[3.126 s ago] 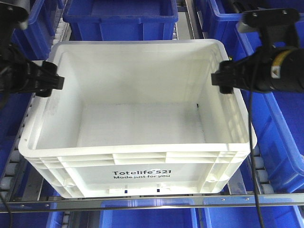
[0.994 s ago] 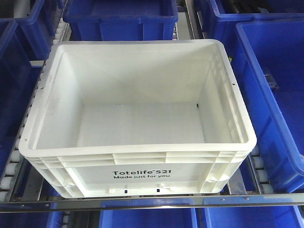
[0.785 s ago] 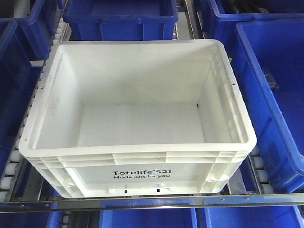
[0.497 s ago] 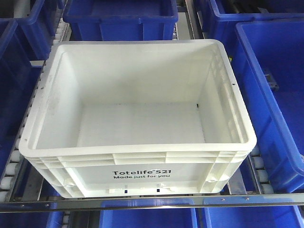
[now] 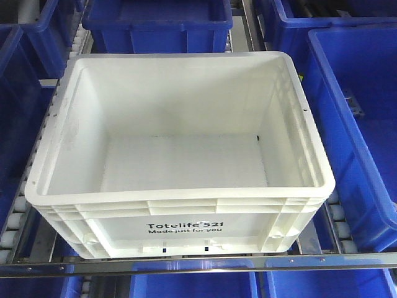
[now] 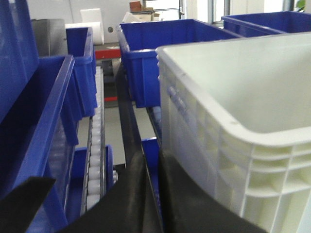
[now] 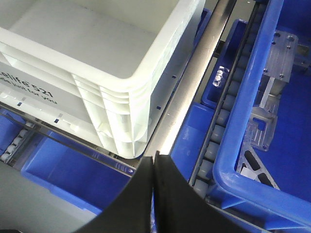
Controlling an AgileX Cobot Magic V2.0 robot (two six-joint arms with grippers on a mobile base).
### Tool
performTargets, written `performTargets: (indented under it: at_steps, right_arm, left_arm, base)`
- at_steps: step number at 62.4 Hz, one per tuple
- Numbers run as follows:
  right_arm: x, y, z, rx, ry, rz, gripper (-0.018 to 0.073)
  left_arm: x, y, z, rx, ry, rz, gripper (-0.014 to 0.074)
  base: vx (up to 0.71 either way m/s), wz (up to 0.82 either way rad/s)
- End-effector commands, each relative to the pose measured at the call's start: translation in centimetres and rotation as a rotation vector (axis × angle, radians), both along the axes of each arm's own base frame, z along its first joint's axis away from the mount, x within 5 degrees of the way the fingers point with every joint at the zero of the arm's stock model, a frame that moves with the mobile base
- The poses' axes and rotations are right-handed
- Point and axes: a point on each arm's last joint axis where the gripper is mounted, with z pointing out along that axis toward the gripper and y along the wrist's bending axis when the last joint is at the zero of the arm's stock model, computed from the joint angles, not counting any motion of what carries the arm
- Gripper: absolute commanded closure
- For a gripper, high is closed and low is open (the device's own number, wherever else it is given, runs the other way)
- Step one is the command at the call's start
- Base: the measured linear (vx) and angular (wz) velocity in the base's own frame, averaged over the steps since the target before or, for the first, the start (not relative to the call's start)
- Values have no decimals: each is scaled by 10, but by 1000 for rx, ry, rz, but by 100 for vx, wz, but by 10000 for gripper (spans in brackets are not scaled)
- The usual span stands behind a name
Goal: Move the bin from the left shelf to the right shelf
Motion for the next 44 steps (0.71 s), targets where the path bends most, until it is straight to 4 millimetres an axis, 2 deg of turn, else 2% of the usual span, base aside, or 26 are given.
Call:
performTargets:
  at_steps: [1, 7, 11, 16, 44]
  right_arm:
    - [3, 1, 11, 17, -75, 5, 568]
    - [3, 1, 11, 17, -75, 5, 568]
    - [3, 1, 11, 17, -75, 5, 568]
    - [3, 1, 11, 17, -75, 5, 568]
    - [3, 1, 11, 17, -75, 5, 568]
  left_arm:
    - [-1, 2, 13, -18, -93, 19, 594]
    - [-6, 2, 11, -11, -134, 21, 605]
    - [-7, 2, 1, -52, -152, 18, 603]
    - [-5, 3, -7, -101, -99, 38, 603]
    - [-5, 5, -4, -117, -134, 67, 603]
  base:
    - [0, 0]
    - [0, 0]
    - [0, 0]
    - [0, 0]
    - [0, 0]
